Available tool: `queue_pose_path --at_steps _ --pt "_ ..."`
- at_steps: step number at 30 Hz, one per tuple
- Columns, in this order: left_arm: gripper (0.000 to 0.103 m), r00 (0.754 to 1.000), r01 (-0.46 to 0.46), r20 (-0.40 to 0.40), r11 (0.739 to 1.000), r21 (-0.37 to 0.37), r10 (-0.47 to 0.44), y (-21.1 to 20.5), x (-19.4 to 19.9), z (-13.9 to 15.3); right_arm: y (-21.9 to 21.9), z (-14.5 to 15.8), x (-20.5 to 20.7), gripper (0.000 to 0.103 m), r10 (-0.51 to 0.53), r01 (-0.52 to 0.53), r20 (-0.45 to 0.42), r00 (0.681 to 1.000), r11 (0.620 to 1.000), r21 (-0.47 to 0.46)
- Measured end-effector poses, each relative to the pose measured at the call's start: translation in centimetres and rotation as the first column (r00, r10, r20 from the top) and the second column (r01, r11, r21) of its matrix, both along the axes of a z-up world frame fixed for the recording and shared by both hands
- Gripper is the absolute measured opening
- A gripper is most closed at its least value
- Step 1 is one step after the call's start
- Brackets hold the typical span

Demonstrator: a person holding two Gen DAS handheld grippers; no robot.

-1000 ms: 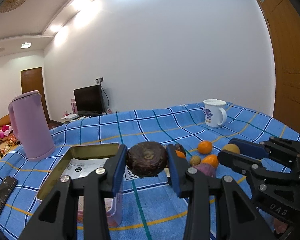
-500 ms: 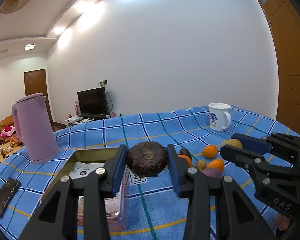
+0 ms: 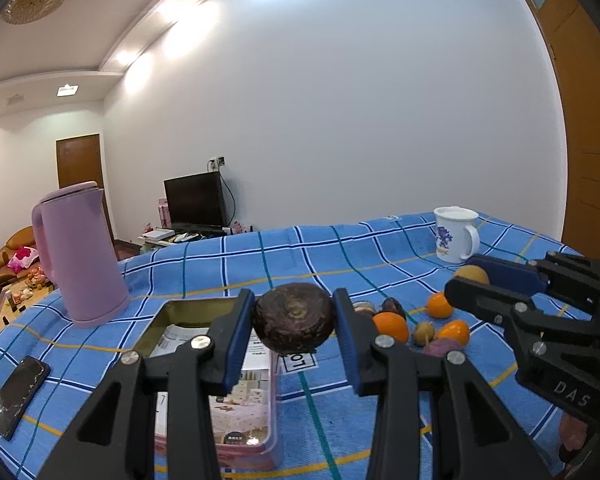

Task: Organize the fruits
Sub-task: 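Lift both held fruits and carry them over the pink tin box, then lower both fruits into the tin box and open both tools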

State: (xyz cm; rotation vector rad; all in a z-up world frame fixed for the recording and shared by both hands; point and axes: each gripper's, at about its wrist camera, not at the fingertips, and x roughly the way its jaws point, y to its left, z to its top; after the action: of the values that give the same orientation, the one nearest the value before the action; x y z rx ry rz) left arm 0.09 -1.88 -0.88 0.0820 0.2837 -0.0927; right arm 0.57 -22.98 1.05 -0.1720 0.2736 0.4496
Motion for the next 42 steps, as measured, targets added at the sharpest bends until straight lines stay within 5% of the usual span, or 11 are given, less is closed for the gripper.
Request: queue_pose_path --at_steps 20,42 --pt "0.041 0.988 -0.107 -0.11 0.994 -0.004 0.106 5.3 3.6 -0.5 4.0 1.7 5.0 0.027 0.088 -0.088 -0.053 0.995 0.996 0.008" --pt "0.041 0.962 -0.152 -0.223 0.987 0.047 0.159 9.1 7.4 -2.4 10.2 0.0 9.4 0.027 0.164 -0.171 -0.148 0.975 0.985 -0.036"
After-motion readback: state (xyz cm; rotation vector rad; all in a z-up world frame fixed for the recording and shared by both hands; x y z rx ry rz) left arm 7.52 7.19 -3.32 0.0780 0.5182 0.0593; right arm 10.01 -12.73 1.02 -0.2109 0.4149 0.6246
